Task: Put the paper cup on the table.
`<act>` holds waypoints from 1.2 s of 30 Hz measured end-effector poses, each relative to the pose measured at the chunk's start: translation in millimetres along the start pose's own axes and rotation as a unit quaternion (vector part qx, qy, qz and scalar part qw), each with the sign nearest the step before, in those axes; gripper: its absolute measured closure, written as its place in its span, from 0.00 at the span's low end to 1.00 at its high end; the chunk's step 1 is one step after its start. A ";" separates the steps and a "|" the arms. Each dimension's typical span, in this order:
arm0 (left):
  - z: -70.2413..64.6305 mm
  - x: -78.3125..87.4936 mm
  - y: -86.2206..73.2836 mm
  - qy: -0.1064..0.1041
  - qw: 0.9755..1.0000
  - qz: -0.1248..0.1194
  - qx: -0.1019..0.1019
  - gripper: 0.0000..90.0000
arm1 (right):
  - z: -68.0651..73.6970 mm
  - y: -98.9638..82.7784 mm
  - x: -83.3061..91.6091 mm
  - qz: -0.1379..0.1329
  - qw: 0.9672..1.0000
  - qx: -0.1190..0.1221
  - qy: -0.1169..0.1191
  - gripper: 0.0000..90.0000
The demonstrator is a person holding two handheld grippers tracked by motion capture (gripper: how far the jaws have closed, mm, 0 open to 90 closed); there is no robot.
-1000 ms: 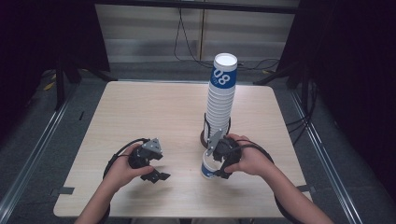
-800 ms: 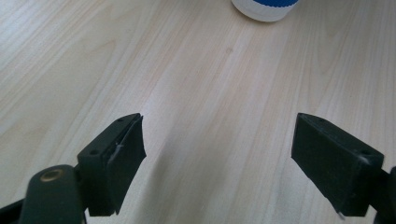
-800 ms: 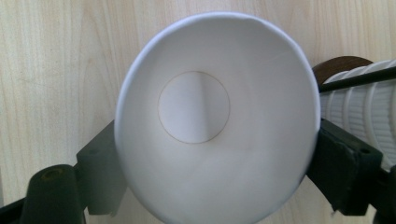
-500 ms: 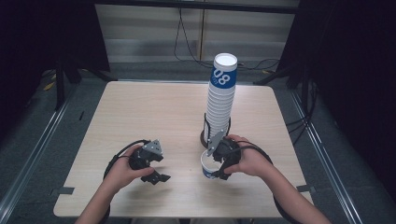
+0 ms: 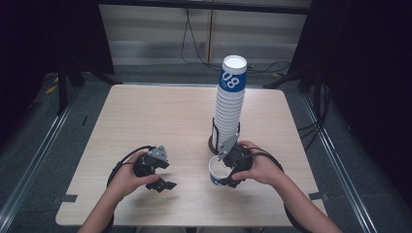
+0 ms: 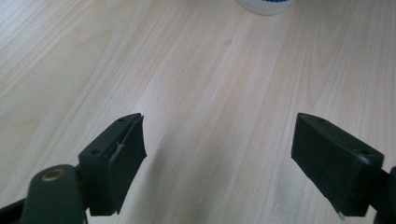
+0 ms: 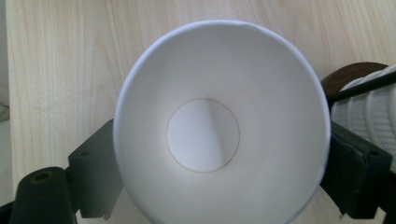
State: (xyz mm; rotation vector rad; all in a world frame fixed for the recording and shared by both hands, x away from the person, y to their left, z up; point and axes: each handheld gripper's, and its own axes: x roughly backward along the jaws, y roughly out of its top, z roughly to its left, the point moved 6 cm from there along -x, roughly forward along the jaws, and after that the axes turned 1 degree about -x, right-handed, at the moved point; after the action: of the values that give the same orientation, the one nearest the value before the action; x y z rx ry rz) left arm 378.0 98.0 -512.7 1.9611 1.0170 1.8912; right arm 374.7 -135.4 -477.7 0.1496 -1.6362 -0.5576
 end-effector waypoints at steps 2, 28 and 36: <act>-0.9 -1.1 -0.6 -0.003 1.000 -0.005 0.004 0.19 | -0.6 -1.3 0.1 -0.007 1.000 -0.005 -0.002 0.14; -0.6 5.7 -2.4 0.002 1.000 -0.015 0.013 0.20 | 2.2 -41.7 -11.2 -0.063 0.996 -0.064 0.007 0.14; 2.9 6.5 -4.5 0.003 1.000 -0.013 0.009 0.20 | -2.2 -63.2 -6.0 -0.086 0.991 -0.098 -0.005 0.14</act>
State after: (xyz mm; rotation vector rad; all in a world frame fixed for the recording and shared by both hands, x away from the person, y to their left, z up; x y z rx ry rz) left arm 378.9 106.2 -510.7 1.9429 1.0590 1.8813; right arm 363.7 -188.5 -510.7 0.1425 -1.5764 -0.8480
